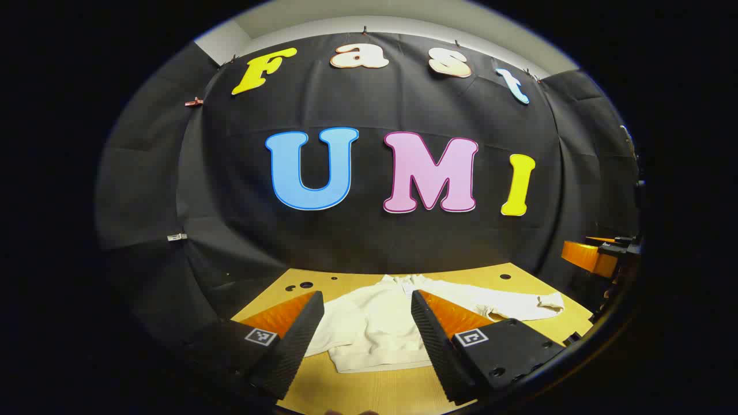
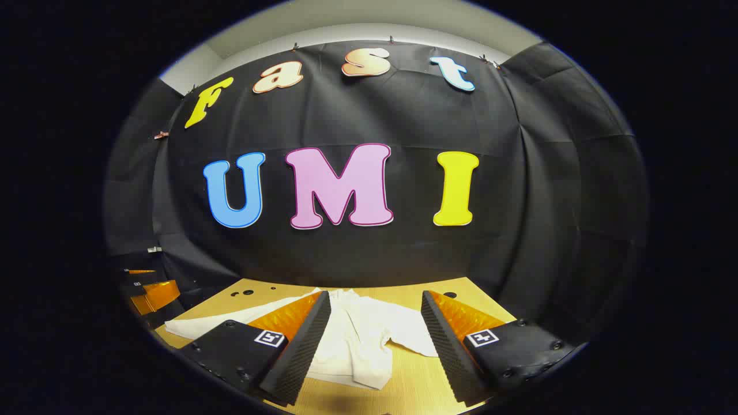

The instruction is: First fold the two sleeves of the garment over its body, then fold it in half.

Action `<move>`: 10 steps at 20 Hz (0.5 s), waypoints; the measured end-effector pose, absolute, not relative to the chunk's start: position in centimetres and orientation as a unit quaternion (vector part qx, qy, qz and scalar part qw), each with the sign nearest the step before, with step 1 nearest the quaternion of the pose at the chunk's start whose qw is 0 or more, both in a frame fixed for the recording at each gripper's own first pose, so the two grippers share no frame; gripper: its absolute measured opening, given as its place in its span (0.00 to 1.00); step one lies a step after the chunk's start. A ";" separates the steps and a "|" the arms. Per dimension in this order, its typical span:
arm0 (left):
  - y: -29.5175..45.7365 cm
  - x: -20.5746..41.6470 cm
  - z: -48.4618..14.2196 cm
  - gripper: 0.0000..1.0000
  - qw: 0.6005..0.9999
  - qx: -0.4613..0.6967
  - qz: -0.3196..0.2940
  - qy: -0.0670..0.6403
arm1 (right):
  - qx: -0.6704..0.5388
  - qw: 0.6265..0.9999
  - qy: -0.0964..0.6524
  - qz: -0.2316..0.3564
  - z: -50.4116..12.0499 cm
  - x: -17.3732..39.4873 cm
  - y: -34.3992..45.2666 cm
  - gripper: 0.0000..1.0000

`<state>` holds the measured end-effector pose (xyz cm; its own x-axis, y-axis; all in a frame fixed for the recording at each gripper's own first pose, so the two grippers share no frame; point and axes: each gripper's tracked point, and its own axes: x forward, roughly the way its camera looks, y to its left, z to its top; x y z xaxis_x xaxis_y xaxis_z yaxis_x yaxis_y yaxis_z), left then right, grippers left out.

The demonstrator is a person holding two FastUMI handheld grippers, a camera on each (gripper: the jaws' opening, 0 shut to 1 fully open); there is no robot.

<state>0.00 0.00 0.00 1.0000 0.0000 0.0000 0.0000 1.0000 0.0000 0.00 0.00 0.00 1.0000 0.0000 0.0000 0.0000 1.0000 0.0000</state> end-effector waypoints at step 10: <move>0.0 0.9 -0.4 0.96 1.000 0.002 0.009 0.005 | -0.001 1.000 0.009 0.005 -0.5 1.6 0.0 0.98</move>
<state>0.95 -0.01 -0.44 0.9998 0.0172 -0.0092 -0.0172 0.9998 0.0032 1.59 0.04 -0.51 0.9998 0.0102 -0.0187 -0.0102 0.9999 -0.0025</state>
